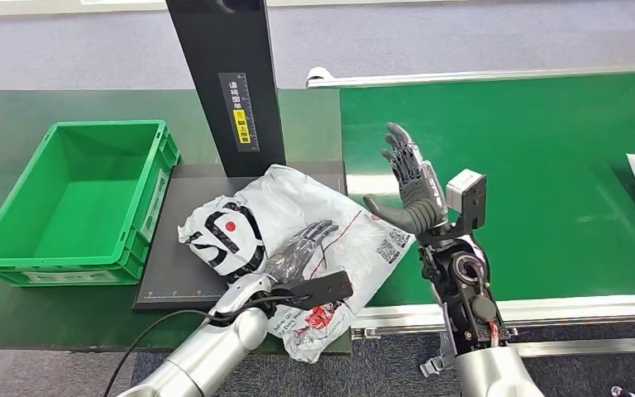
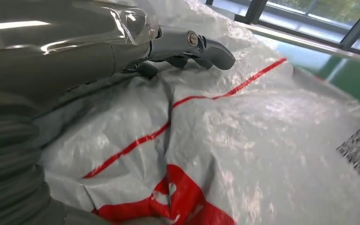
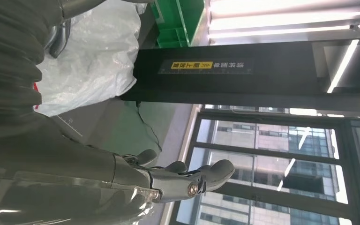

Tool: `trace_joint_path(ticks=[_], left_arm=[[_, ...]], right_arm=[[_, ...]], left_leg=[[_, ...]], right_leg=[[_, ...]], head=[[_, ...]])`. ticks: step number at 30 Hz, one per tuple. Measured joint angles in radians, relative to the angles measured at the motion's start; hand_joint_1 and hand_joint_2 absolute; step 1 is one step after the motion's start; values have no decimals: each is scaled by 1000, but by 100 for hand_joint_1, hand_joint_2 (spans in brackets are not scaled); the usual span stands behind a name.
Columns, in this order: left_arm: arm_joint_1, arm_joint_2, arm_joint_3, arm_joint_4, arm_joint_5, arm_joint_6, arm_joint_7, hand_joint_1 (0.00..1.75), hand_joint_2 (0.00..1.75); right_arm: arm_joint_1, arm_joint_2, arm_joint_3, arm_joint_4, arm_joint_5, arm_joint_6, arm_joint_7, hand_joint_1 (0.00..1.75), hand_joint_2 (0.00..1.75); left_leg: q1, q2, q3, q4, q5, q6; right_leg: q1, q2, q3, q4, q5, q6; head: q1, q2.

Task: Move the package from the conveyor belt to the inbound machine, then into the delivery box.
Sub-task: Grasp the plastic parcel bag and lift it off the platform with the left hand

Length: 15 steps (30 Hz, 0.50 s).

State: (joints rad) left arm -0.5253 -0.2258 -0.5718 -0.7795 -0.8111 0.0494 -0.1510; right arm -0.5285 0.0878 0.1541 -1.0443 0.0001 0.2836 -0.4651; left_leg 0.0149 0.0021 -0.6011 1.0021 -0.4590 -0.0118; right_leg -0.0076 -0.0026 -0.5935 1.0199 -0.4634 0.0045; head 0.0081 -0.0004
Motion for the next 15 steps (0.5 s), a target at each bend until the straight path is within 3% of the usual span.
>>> trace_joint_path(ticks=[15], left_arm=[[-31,-4,39,74,16,26,-26,175,175]], right_arm=[[7,9,9,53,29,13,8,0,175]], left_leg=[[0,0,1,0,0,0]], right_leg=[[0,0,2,0,0,0]], head=[[0,0]])
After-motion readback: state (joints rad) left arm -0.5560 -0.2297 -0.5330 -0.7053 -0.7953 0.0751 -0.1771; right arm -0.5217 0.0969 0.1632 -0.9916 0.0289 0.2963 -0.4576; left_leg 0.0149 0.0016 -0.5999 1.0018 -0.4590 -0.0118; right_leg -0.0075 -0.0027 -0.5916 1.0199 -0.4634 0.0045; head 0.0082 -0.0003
